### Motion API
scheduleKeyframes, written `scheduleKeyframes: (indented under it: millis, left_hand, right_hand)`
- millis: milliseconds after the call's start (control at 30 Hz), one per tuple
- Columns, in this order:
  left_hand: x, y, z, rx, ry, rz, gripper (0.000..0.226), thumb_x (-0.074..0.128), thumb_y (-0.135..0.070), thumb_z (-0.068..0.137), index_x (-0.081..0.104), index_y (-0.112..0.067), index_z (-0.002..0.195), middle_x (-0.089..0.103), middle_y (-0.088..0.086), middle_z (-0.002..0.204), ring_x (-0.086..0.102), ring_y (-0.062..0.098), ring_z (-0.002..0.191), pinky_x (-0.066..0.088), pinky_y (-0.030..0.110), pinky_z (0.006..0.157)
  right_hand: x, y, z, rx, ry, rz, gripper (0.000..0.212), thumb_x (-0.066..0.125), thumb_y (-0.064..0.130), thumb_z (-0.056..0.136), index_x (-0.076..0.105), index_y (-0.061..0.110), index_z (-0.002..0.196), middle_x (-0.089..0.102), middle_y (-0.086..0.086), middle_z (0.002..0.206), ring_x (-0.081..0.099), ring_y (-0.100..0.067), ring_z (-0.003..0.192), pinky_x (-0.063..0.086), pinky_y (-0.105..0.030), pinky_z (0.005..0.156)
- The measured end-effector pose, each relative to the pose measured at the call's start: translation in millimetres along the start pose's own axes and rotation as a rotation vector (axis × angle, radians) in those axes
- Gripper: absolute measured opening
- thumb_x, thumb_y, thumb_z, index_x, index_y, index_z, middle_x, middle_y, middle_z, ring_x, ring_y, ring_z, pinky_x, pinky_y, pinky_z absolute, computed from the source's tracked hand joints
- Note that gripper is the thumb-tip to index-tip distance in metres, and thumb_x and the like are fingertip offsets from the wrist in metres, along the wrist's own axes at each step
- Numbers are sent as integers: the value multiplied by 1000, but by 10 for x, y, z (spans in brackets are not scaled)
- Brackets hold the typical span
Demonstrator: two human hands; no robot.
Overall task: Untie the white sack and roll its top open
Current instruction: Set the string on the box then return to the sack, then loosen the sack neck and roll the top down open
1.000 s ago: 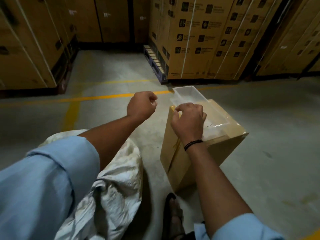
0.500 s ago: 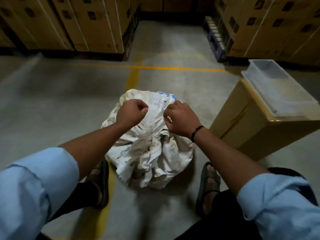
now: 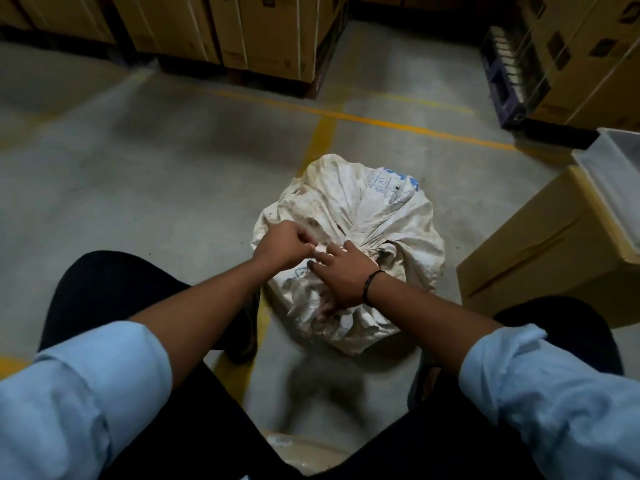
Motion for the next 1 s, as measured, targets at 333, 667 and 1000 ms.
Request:
scheduleKeyframes:
  millis: [333, 667, 1000]
  left_hand:
    - [-138, -135, -98, 97, -91, -205, 50, 59, -67, 89, 79, -21, 91, 77, -7, 87, 70, 5, 86, 52, 28, 77]
    - [-160, -512, -145, 243, -50, -299, 54, 68, -62, 87, 67, -25, 126, 71, -10, 115, 67, 4, 99, 48, 17, 78]
    - [-86, -727, -112, 191, -75, -201, 25, 72, -43, 90, 77, -23, 75, 66, -9, 58, 55, 4, 55, 36, 26, 56]
  right_hand:
    - [-227, -330, -227, 289, -377, 383, 26, 60, 28, 85, 62, 10, 104, 61, -15, 100, 62, -40, 90, 47, -43, 69]
    - [-491, -1167, -1004, 775, -753, 699, 23, 49, 26, 86, 66, 13, 92, 71, -13, 88, 64, -38, 82, 52, -42, 62]
    - [-663, -847, -1491, 555, -1015, 901, 48, 63, 4, 73, 64, 17, 119, 57, 1, 122, 55, -8, 110, 52, -25, 85]
Point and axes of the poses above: each hand's wrist, its own z-axis towards the middle knuckle, its own x-axis out of the palm, y = z × x, the point moved 2 cm from there along z, towards the middle knuckle
